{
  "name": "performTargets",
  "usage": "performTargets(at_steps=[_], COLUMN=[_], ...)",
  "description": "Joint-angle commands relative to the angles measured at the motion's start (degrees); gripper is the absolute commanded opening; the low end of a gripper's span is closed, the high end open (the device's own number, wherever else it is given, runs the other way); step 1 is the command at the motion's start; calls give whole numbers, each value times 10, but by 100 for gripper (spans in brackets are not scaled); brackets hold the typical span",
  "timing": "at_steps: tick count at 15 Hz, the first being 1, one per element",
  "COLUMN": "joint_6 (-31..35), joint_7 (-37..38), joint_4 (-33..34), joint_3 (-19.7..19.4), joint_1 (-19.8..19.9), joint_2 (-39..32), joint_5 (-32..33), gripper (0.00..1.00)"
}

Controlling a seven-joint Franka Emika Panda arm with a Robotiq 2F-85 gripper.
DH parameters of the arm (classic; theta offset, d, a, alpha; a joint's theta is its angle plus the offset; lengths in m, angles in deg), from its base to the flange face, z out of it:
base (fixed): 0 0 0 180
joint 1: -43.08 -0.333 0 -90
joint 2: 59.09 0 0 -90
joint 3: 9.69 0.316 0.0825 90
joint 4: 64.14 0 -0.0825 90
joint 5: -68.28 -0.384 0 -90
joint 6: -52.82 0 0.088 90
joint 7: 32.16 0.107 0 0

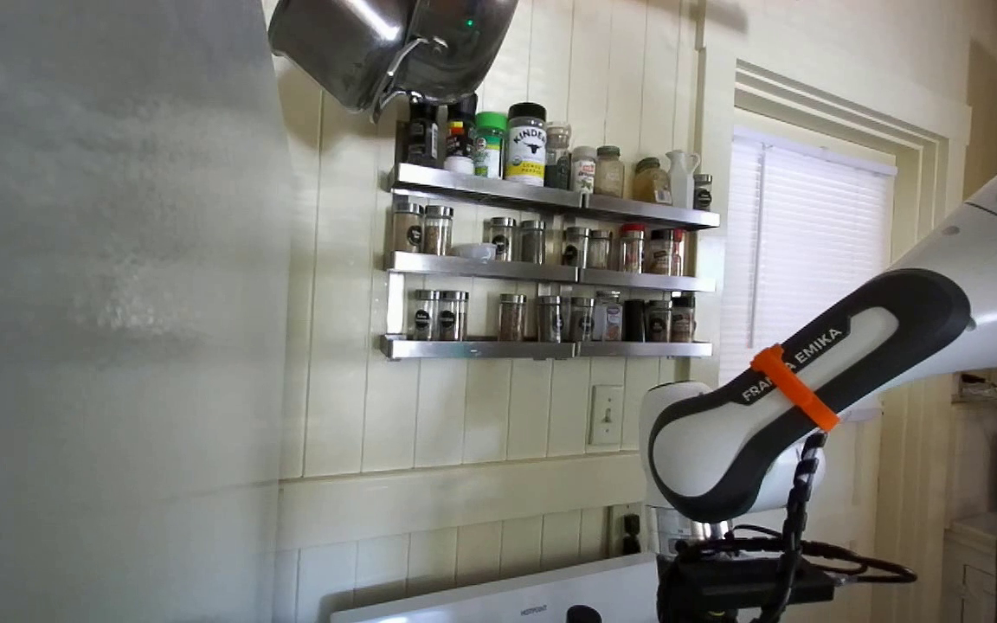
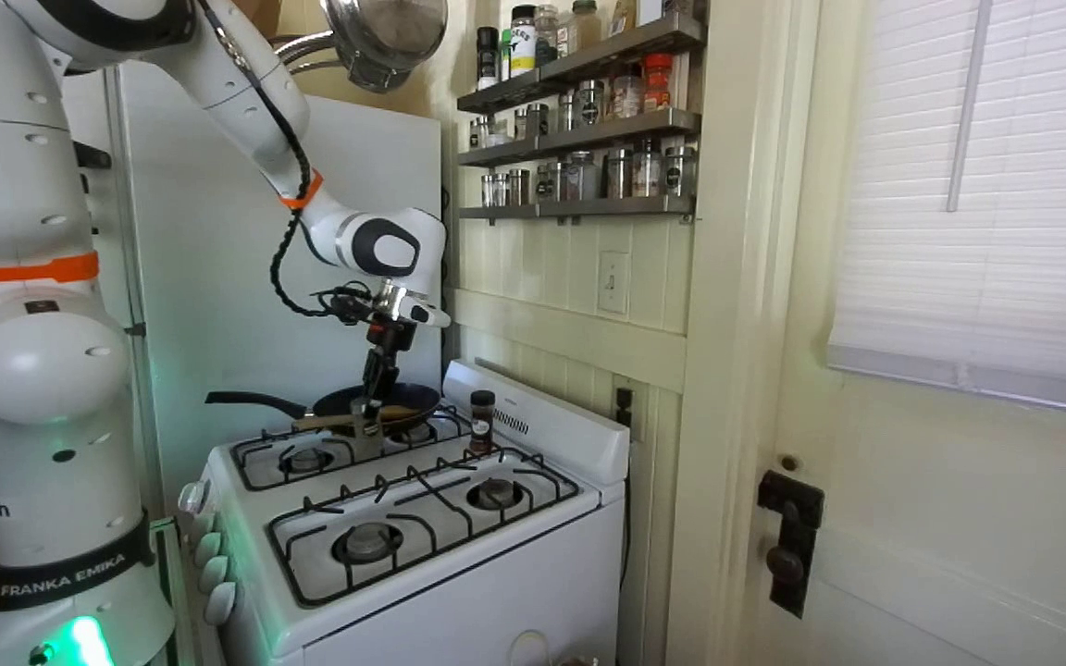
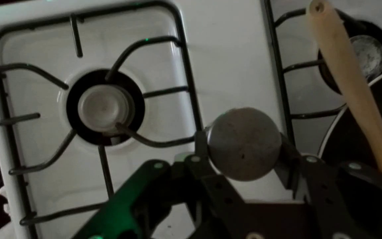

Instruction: Put the spice bottle on the bottle shelf

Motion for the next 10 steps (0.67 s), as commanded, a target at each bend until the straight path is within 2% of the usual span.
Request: performTargets(at_steps=[1, 2, 3, 7, 8, 10], joint_6=[82, 97, 65, 85, 85, 84], joint_7=[-58, -87, -44, -73, -74, -103], joint_4=[-14, -15, -6, -8, -8, 8], joint_3=[-9, -14, -8, -15, -15, -12], joint_1=[6, 6, 4, 6, 6, 1], joint_2=[-9, -12, -6, -15, -15, -31], joint_5=[0, -23, -2, -9, -9, -21], gripper=[25, 25, 50, 50, 25, 25])
